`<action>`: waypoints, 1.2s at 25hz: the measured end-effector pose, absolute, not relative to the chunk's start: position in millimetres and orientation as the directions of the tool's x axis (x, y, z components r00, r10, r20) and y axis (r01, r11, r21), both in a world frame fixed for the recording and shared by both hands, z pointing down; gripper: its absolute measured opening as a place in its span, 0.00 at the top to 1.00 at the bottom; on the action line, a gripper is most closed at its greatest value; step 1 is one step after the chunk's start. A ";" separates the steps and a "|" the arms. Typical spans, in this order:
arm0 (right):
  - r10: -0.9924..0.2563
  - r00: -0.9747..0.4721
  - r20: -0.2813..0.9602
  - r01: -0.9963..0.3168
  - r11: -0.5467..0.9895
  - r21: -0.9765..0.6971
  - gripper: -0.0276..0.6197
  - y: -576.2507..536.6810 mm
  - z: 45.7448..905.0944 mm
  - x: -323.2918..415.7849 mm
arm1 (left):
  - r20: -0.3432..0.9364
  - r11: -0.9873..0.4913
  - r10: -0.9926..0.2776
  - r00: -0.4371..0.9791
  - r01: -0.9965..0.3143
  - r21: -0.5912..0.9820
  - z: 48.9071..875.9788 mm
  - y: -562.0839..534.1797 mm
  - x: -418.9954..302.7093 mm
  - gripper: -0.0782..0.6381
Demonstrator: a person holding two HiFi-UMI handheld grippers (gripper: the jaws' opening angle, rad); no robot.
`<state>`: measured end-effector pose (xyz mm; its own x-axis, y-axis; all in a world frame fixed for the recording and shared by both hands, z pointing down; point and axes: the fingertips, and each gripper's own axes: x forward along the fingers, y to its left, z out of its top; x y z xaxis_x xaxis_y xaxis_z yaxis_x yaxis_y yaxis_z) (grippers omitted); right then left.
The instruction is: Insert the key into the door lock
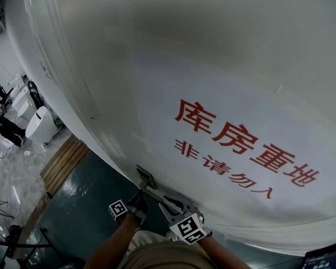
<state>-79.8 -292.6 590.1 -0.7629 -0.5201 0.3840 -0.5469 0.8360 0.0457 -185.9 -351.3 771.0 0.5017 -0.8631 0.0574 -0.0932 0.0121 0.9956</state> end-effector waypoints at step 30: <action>-0.520 -0.756 0.396 -0.553 0.832 0.037 0.82 -293.6 595.1 -78.7 | 0.065 0.013 -0.858 0.510 -0.105 0.994 775.3 -361.0 -181.4 0.85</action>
<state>-78.7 -293.6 595.1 -0.7563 -0.5205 0.3963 -0.5533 0.8322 0.0370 -181.4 -361.0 775.3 0.5096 -0.8579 0.0651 -0.1049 0.0132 0.9944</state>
